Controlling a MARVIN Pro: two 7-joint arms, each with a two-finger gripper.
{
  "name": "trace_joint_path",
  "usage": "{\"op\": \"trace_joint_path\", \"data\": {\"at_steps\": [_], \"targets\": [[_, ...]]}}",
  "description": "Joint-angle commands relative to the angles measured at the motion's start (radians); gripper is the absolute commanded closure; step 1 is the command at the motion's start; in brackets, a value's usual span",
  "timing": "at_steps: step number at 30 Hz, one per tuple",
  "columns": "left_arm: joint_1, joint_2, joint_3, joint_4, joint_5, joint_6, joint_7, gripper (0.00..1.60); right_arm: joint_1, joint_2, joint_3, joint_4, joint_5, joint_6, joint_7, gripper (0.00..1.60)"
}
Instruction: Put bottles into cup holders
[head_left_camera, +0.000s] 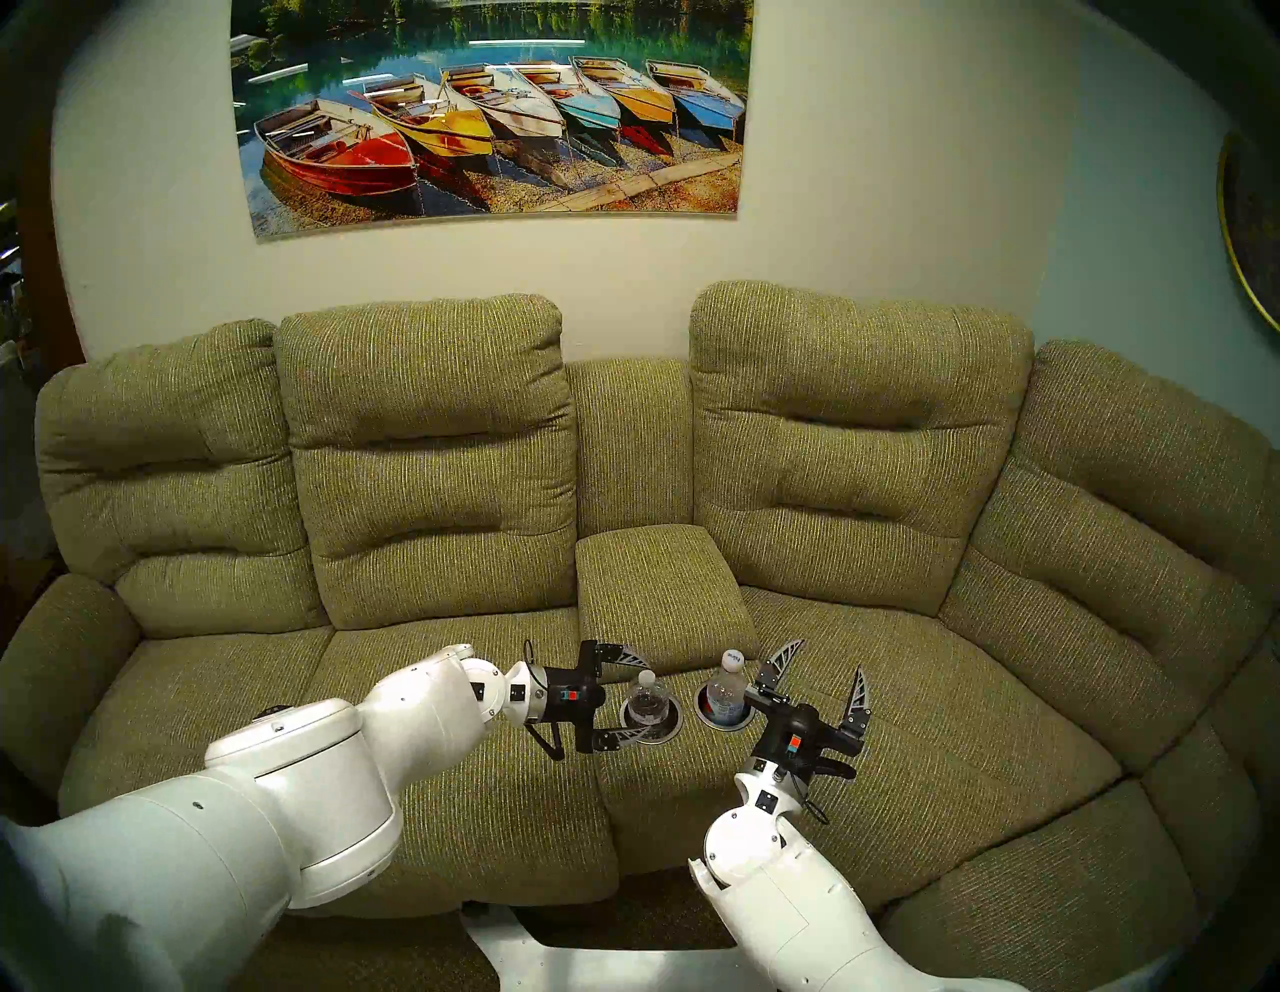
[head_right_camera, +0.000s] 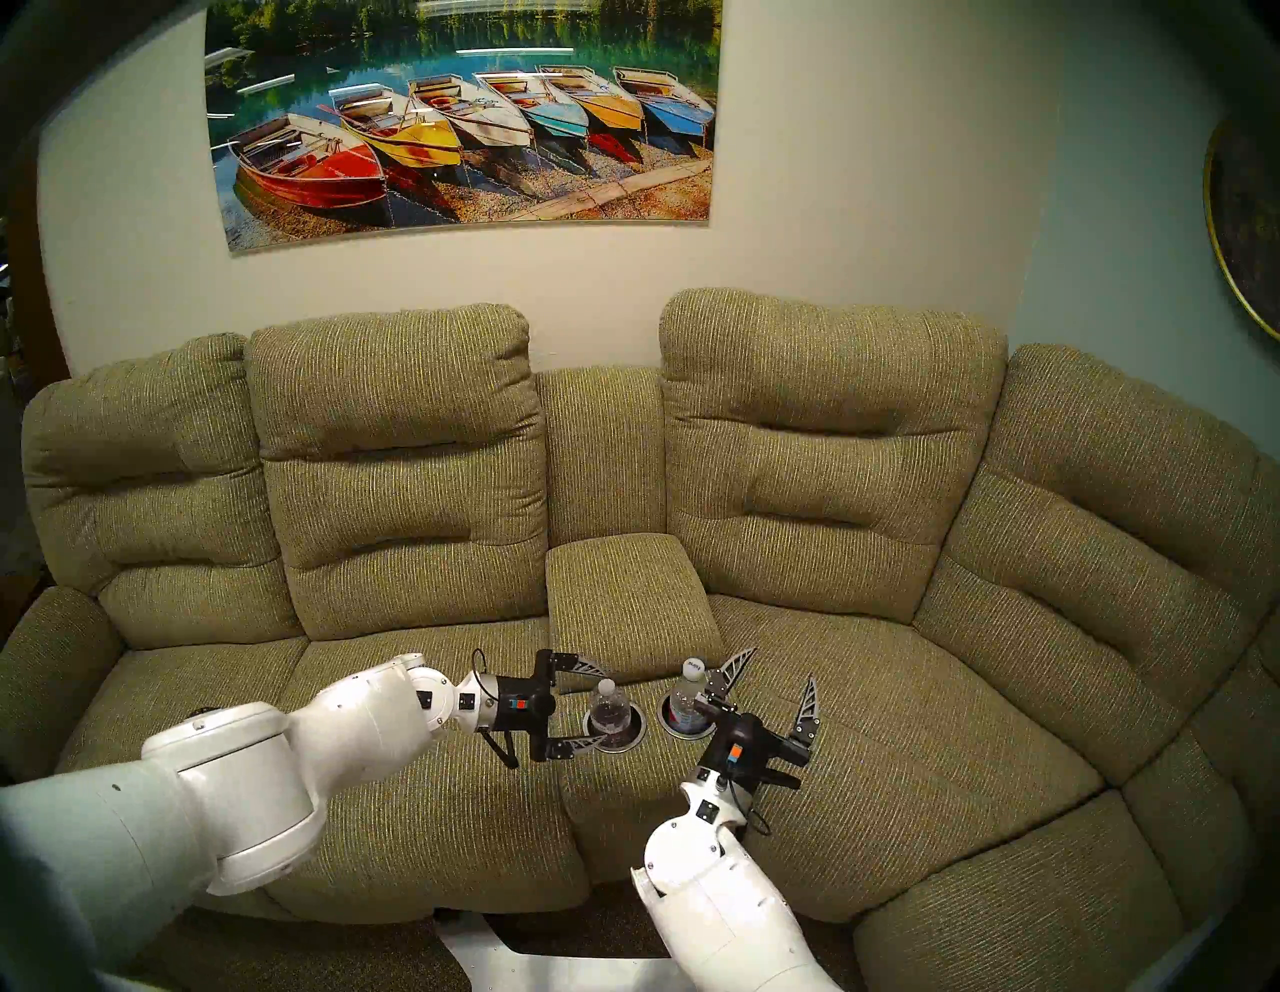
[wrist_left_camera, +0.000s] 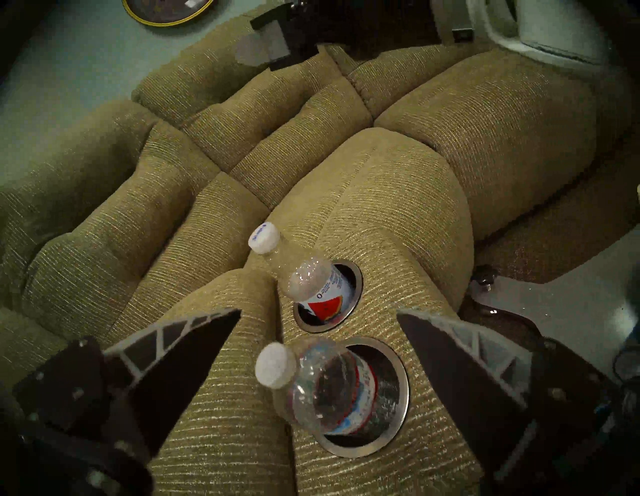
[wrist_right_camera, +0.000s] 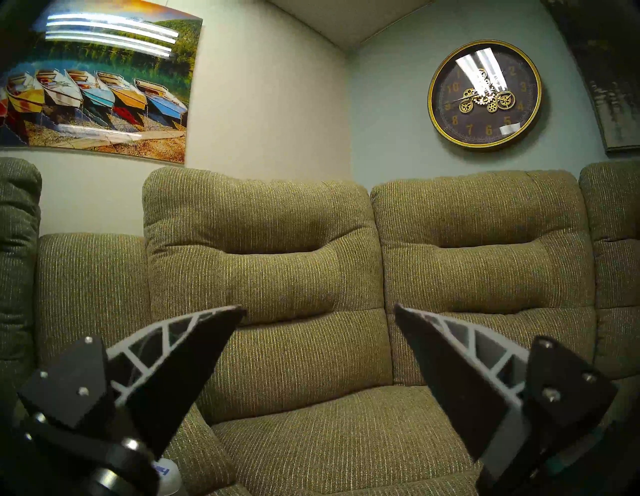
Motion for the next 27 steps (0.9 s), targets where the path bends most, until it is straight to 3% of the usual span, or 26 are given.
{"op": "trace_joint_path", "data": {"at_steps": [1,10,11,12,14,20,22,24,27], "targets": [[-0.002,0.12,-0.04,-0.037,-0.073,-0.007,-0.112,0.0,-0.003,0.003,0.0,-0.026,0.007,0.005,0.005,0.0],[0.036,0.154,-0.078,-0.12,-0.213,-0.007,-0.287,0.0,-0.014,0.007,-0.001,-0.048,0.023,0.019,0.021,0.0],[0.041,0.157,-0.087,-0.132,-0.238,0.005,-0.337,0.0,-0.015,0.008,-0.001,-0.051,0.025,0.022,0.023,0.0],[0.043,0.162,-0.06,-0.139,-0.226,0.048,-0.317,0.0,-0.016,0.008,-0.001,-0.054,0.027,0.024,0.025,0.0],[0.058,0.172,-0.075,-0.164,-0.283,0.112,-0.399,0.0,-0.021,0.01,-0.001,-0.063,0.033,0.031,0.032,0.0],[0.049,0.173,-0.082,-0.153,-0.351,0.223,-0.507,0.0,-0.033,0.016,-0.001,-0.089,0.051,0.05,0.051,0.0],[0.047,0.178,-0.086,-0.154,-0.36,0.248,-0.515,0.0,-0.038,0.018,-0.002,-0.099,0.058,0.057,0.058,0.0],[0.056,0.198,-0.098,-0.196,-0.373,0.3,-0.527,0.0,-0.041,0.02,-0.002,-0.106,0.063,0.062,0.063,0.0],[0.071,0.223,-0.107,-0.25,-0.378,0.324,-0.518,0.0,-0.044,0.022,-0.003,-0.113,0.069,0.068,0.069,0.0]]}}
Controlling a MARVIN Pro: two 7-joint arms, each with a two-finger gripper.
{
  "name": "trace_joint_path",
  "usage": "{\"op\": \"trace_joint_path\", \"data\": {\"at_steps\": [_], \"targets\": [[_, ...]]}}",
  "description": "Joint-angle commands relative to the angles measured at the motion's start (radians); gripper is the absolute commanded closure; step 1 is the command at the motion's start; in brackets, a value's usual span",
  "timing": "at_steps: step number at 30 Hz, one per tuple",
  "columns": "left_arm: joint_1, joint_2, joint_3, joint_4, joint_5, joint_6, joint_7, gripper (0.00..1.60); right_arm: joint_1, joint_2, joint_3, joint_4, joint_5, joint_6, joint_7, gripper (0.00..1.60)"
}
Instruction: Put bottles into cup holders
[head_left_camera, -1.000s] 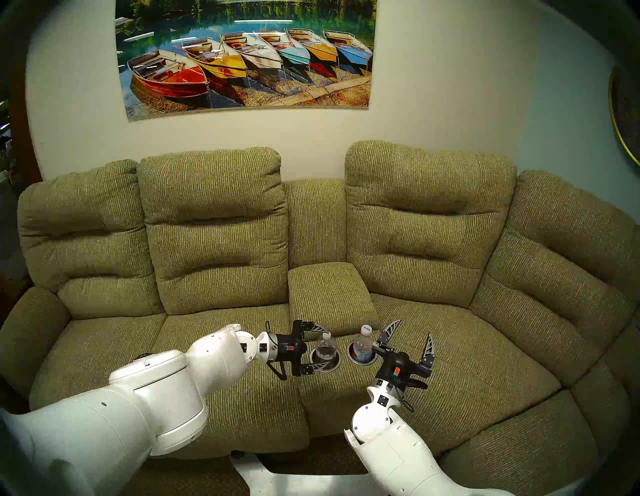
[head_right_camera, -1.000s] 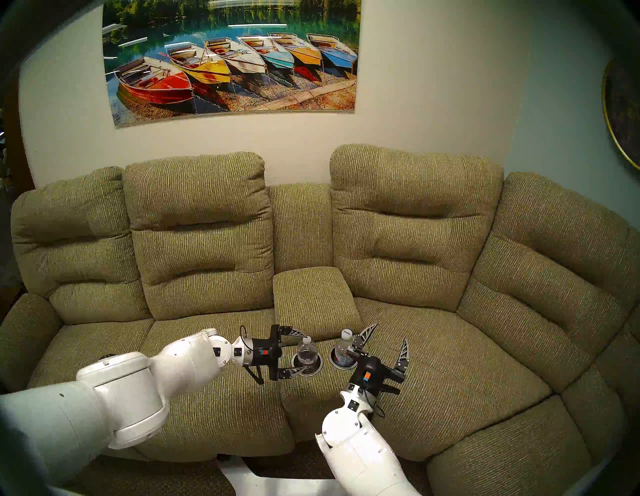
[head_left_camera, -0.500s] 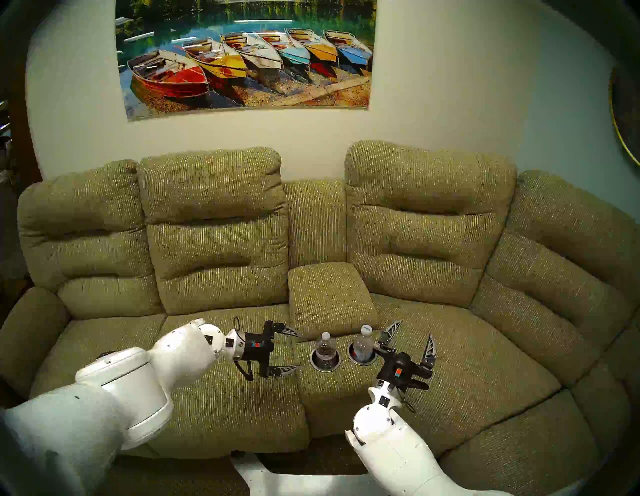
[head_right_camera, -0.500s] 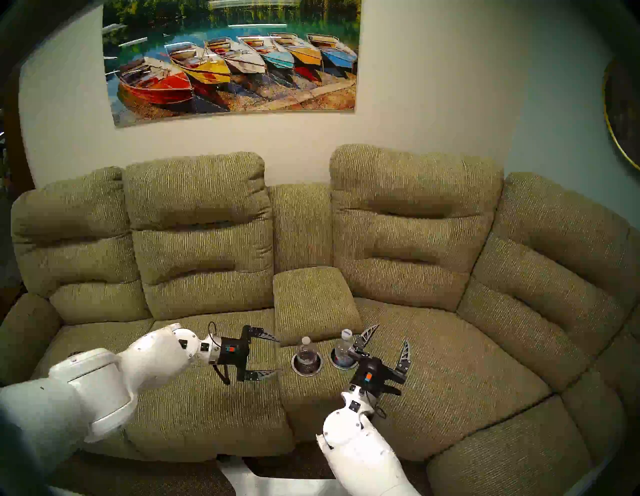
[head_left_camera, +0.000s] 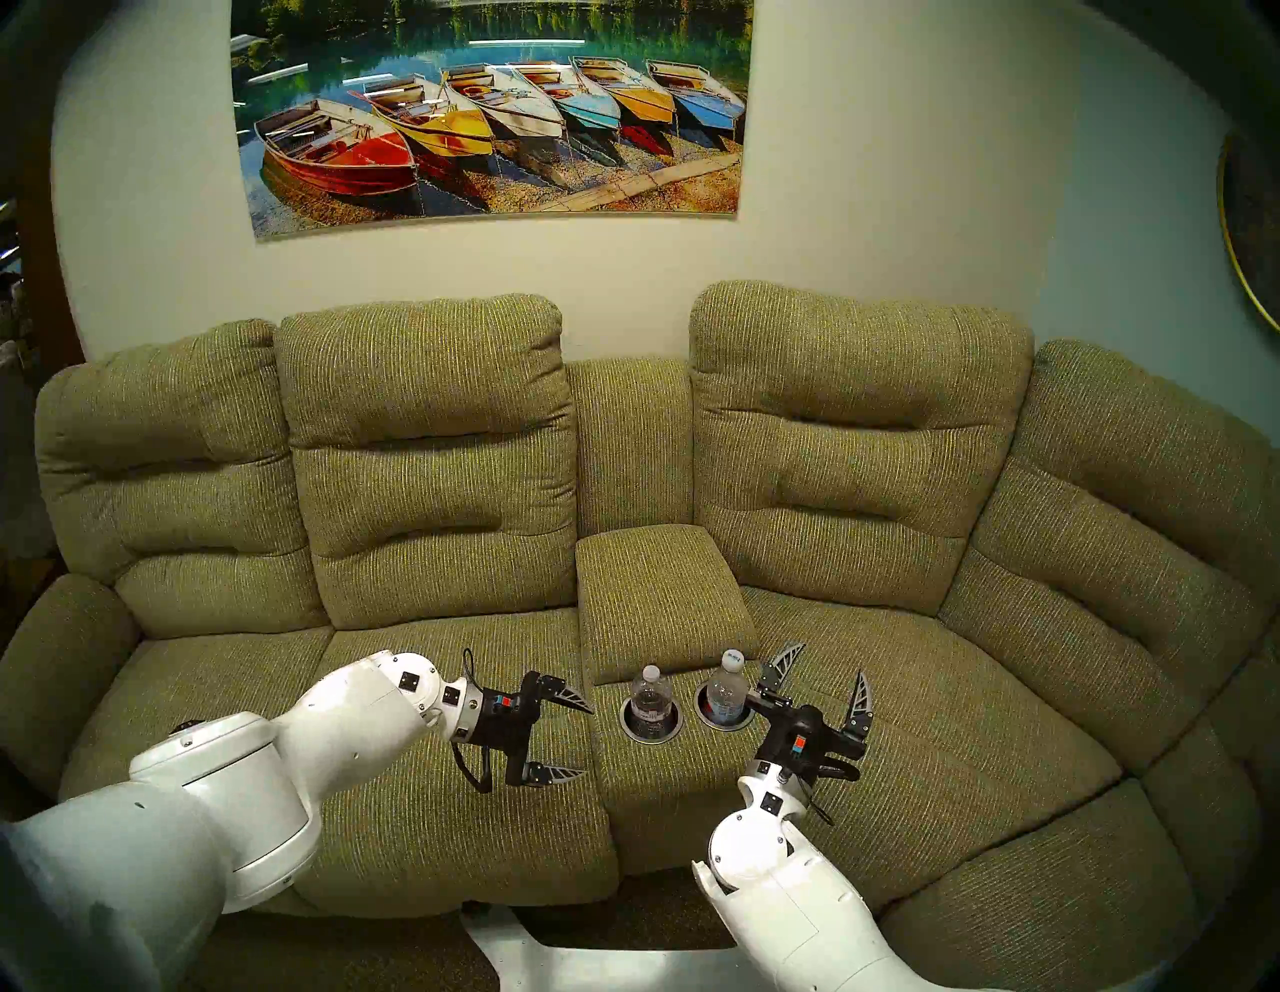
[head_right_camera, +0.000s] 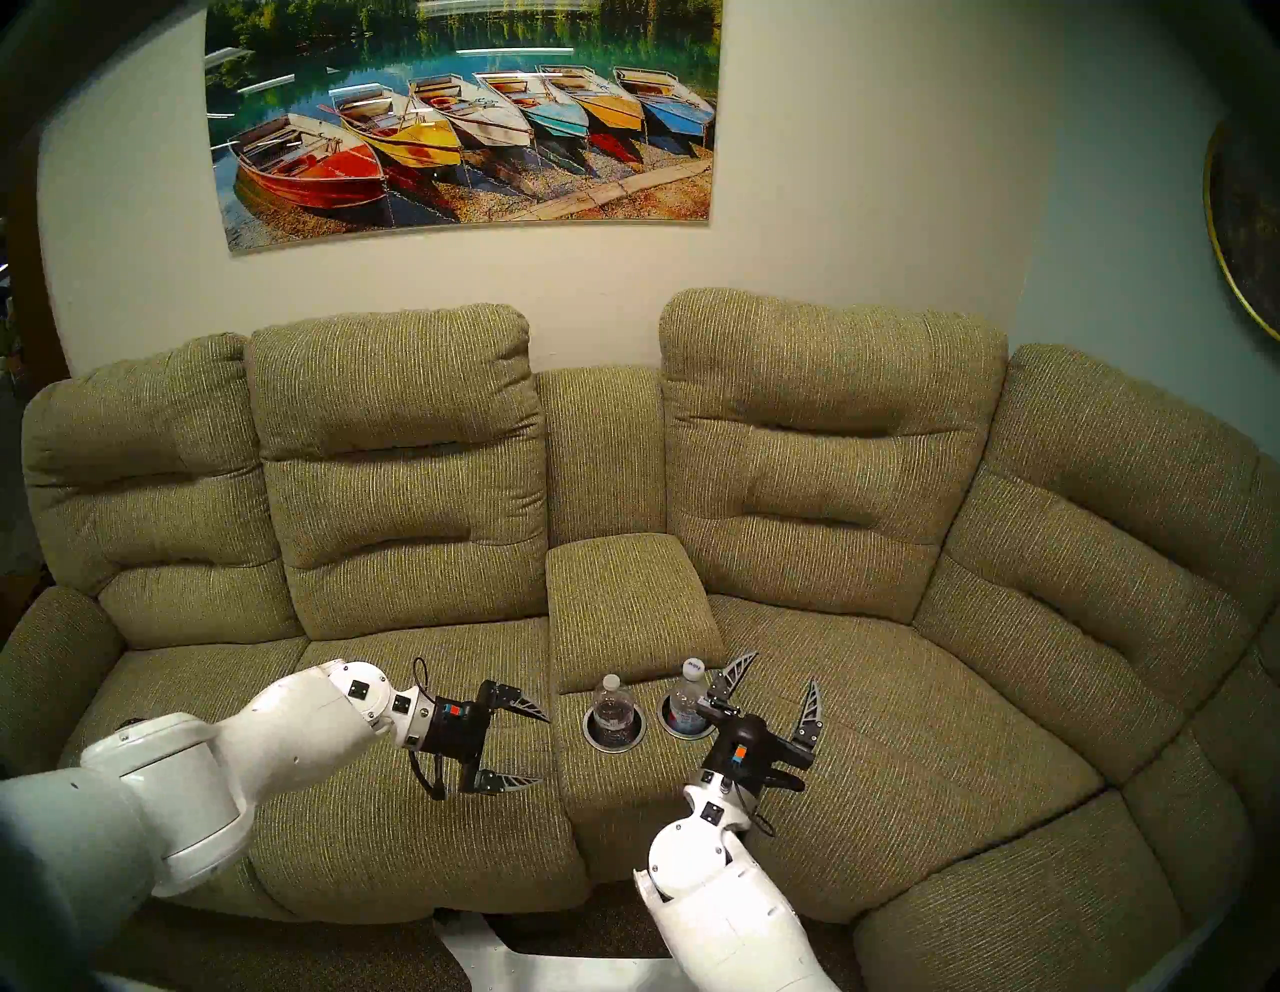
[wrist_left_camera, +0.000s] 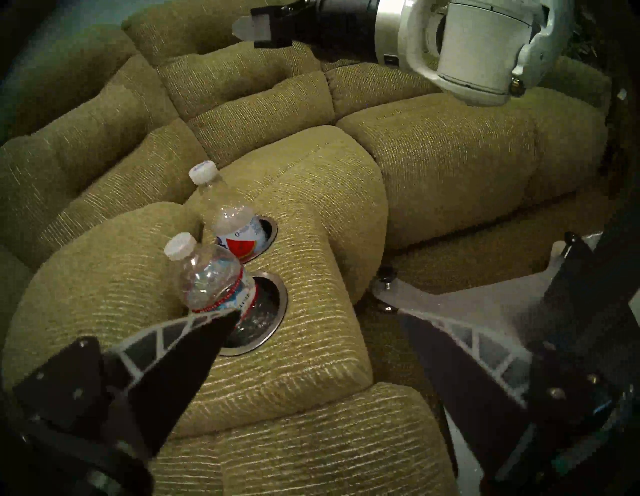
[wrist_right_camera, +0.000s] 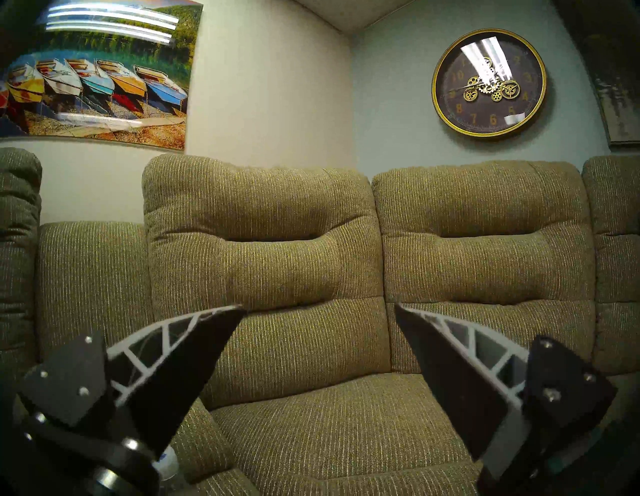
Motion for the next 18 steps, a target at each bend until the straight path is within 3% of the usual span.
{"op": "trace_joint_path", "data": {"at_steps": [1,7,18], "targets": [[0.01,0.049,-0.026,-0.1,-0.039,0.078,-0.008,0.0,-0.004,0.004,-0.002,-0.042,0.006,0.008,0.012,0.0],[0.029,0.081,-0.029,-0.17,-0.029,0.124,0.019,0.0,-0.007,0.007,-0.004,-0.049,0.013,0.014,0.017,0.0],[0.04,0.099,-0.029,-0.21,-0.021,0.148,0.042,0.0,-0.007,0.008,-0.005,-0.051,0.015,0.016,0.018,0.0]]}}
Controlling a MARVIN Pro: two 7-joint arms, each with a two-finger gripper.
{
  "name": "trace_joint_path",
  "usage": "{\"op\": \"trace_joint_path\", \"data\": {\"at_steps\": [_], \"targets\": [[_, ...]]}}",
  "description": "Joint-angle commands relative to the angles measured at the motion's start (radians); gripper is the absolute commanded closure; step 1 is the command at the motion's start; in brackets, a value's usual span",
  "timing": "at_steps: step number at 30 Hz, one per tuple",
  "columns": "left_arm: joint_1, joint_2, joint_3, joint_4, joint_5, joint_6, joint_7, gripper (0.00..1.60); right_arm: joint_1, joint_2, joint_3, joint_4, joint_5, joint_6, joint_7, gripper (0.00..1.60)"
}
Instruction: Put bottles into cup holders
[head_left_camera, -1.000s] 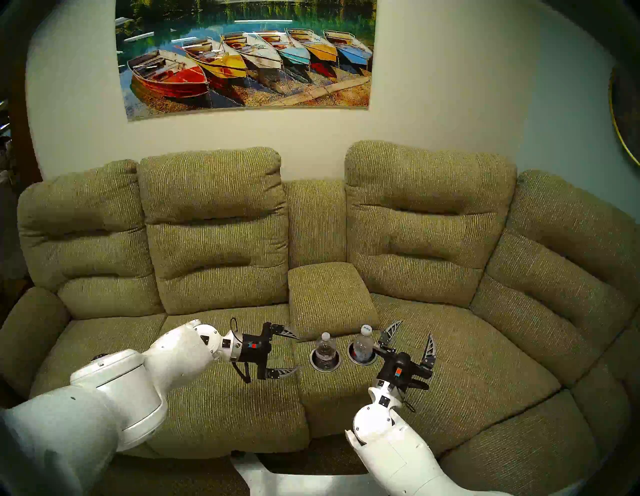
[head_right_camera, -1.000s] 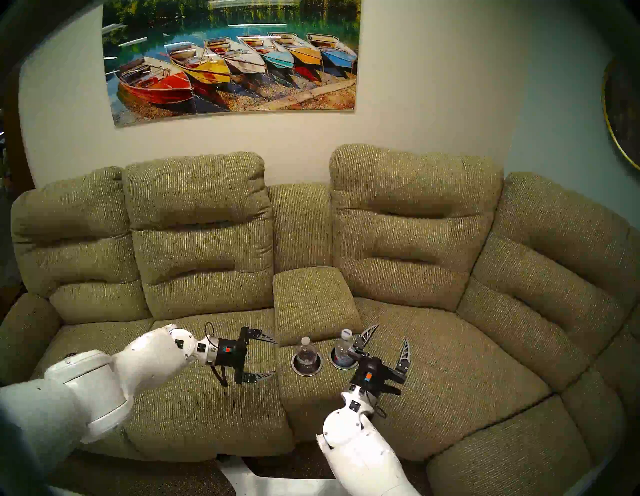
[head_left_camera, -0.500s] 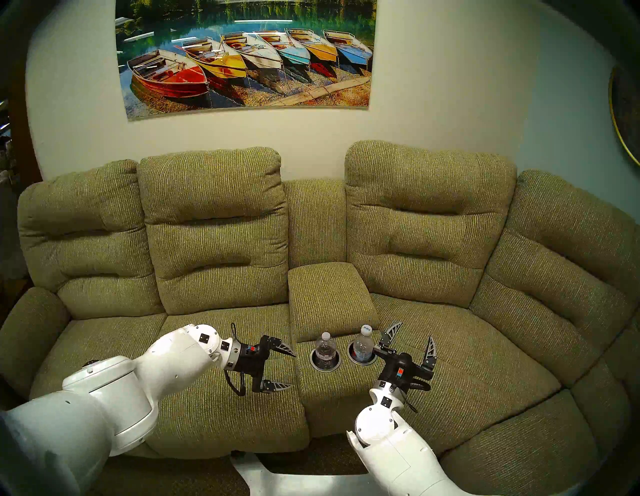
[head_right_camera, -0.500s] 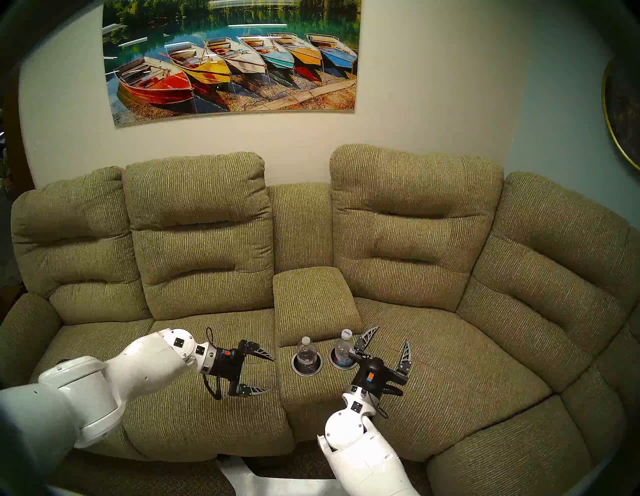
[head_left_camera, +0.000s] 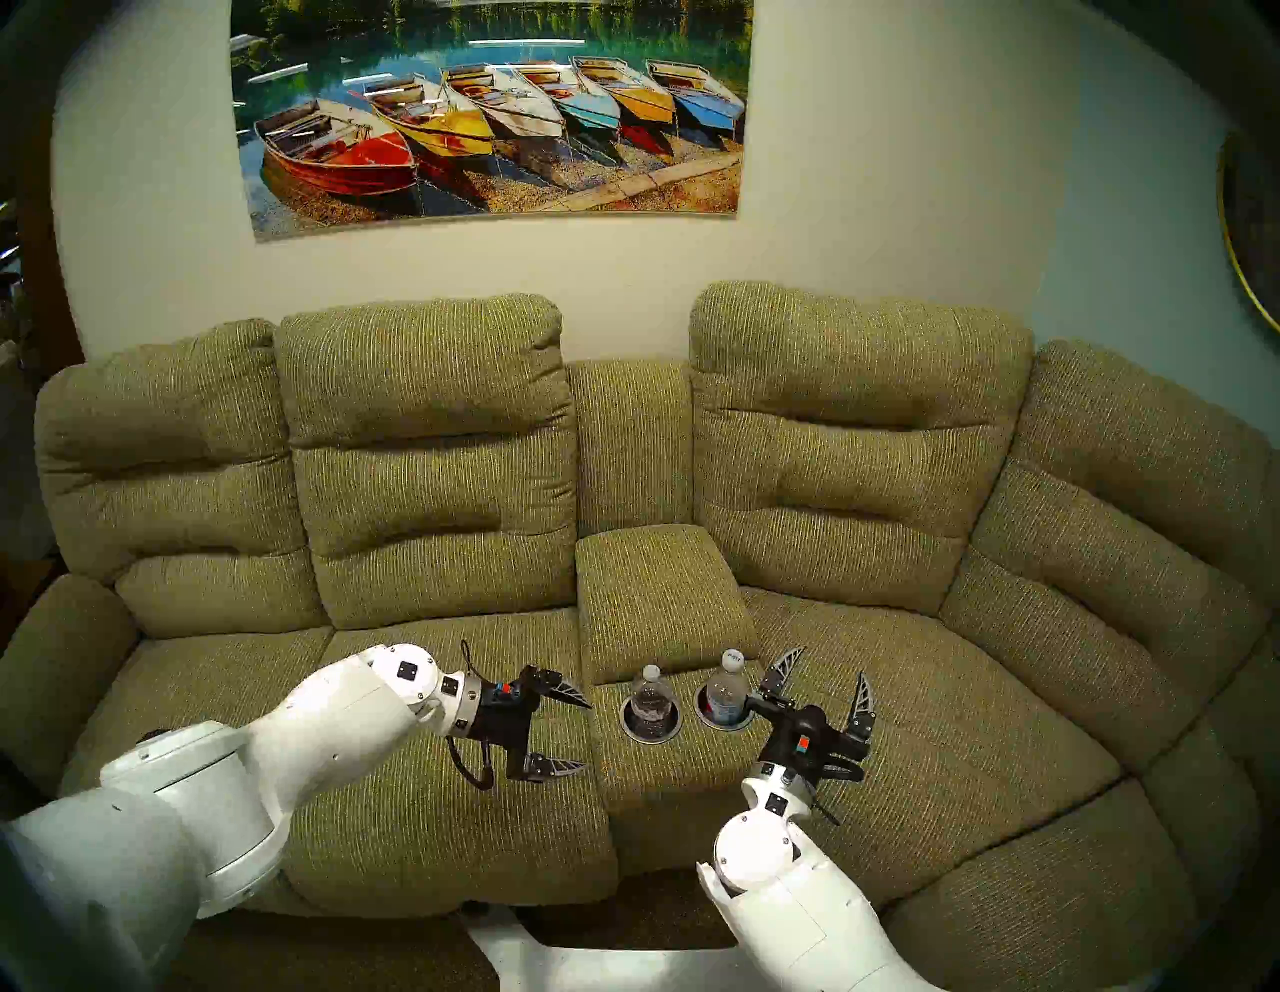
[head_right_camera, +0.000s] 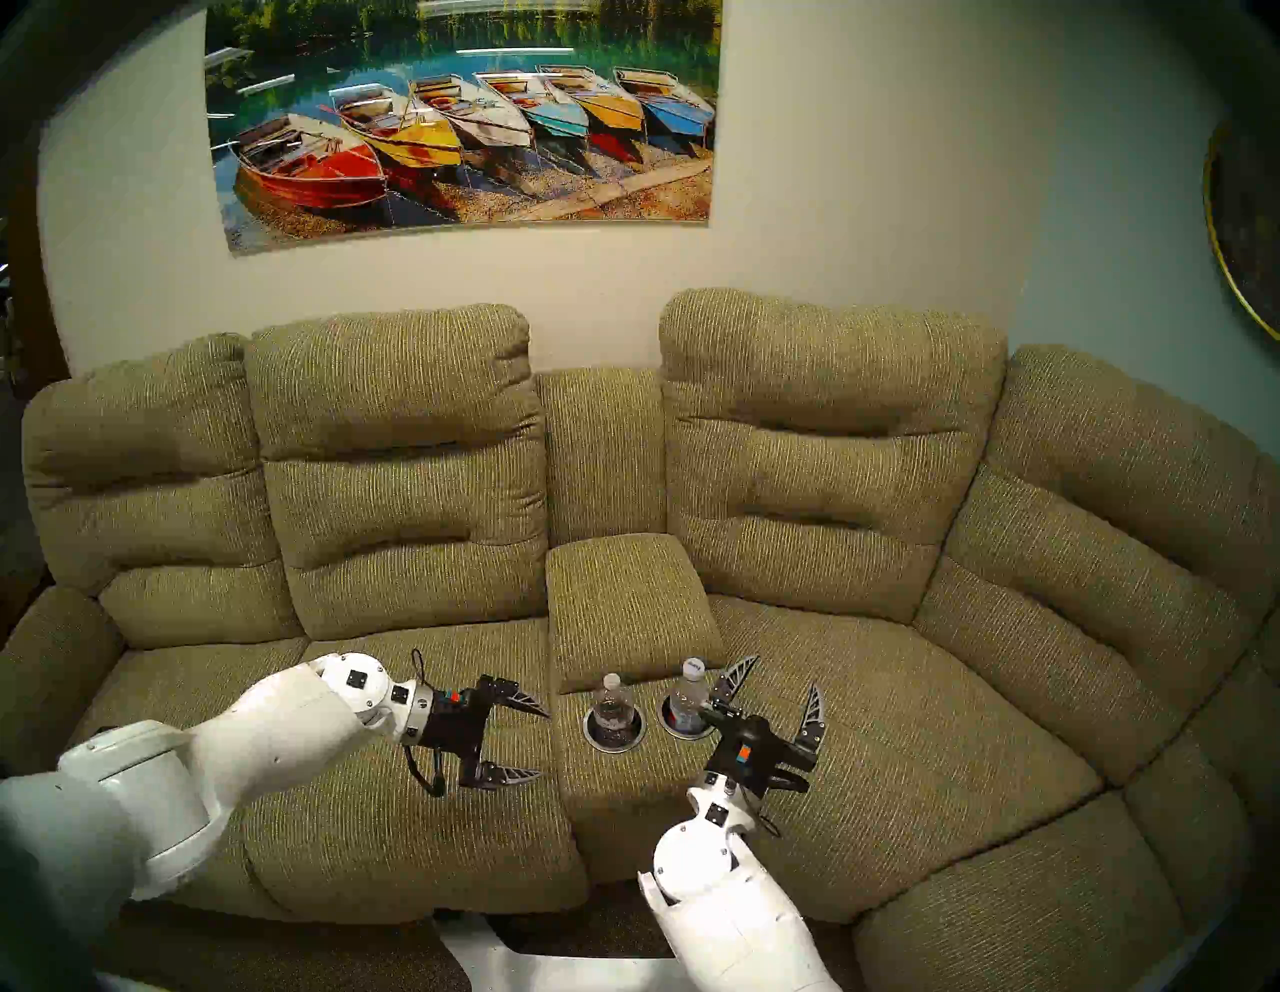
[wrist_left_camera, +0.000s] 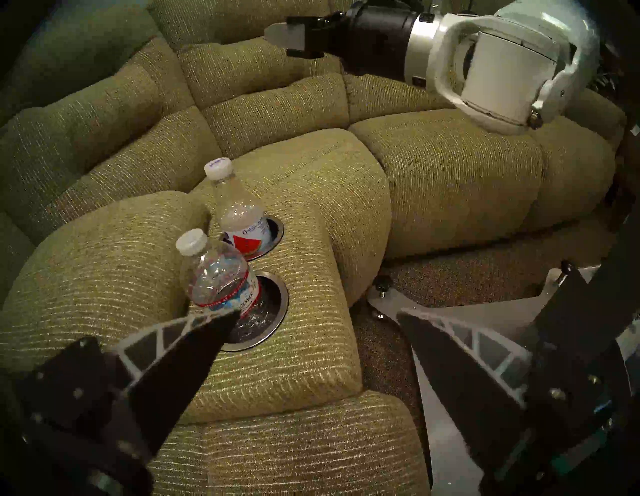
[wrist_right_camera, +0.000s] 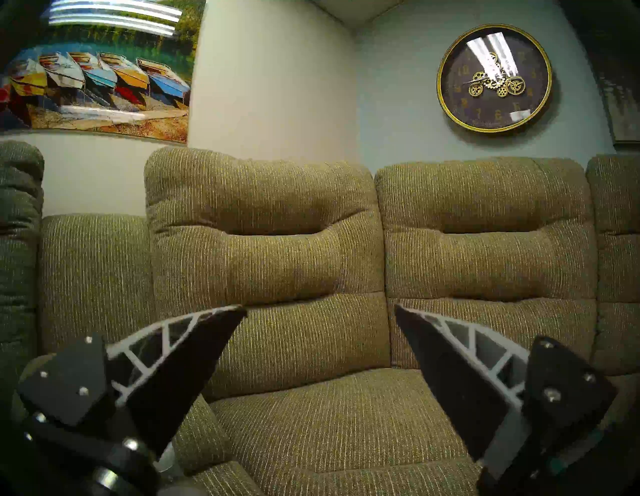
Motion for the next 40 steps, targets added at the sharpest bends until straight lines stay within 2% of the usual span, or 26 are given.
{"op": "trace_joint_path", "data": {"at_steps": [1,40], "targets": [[-0.004,0.02,-0.006,-0.038,0.001,0.01,0.012,0.0,0.006,-0.005,-0.002,-0.021,-0.006,-0.008,-0.005,0.0],[-0.001,0.029,0.0,-0.055,0.0,0.019,0.023,0.0,0.006,-0.007,0.001,-0.021,-0.008,-0.009,-0.003,0.0]]}}
